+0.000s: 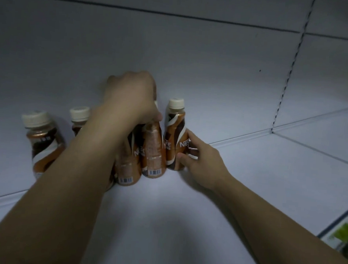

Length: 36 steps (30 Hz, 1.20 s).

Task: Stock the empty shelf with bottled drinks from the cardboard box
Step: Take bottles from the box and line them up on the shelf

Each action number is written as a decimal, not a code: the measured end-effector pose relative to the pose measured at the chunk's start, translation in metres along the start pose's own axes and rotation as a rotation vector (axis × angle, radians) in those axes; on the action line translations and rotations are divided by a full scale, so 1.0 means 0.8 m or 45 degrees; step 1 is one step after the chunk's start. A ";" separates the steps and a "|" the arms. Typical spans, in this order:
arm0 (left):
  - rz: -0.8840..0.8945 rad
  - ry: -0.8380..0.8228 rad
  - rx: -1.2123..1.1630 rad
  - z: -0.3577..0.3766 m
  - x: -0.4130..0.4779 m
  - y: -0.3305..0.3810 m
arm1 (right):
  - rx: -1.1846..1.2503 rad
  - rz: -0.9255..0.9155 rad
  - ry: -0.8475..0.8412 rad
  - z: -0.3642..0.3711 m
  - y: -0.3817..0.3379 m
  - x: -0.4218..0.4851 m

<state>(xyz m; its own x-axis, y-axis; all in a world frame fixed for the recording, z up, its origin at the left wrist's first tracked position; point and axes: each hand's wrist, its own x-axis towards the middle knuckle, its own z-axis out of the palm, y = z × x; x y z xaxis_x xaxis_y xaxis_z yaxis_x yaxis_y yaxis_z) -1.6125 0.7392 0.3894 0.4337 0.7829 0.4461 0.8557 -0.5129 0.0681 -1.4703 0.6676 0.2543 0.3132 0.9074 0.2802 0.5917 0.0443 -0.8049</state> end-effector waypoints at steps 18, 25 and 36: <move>0.371 0.151 0.083 -0.011 -0.058 0.061 | -0.241 -0.036 0.183 -0.058 -0.042 -0.040; 0.740 -0.243 -0.449 0.020 -0.085 0.166 | -0.620 0.069 0.491 -0.198 0.017 -0.131; 1.410 -0.672 -0.599 0.144 -0.237 0.485 | -0.657 1.020 0.880 -0.333 0.202 -0.440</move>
<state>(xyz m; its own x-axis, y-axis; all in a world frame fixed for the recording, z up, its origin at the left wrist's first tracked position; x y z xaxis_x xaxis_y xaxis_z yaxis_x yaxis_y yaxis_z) -1.3303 0.4326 0.2287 0.9872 -0.1421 0.0731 -0.1558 -0.9571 0.2443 -1.2871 0.2444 0.1652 0.9747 0.1727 0.1420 0.2236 -0.7541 -0.6175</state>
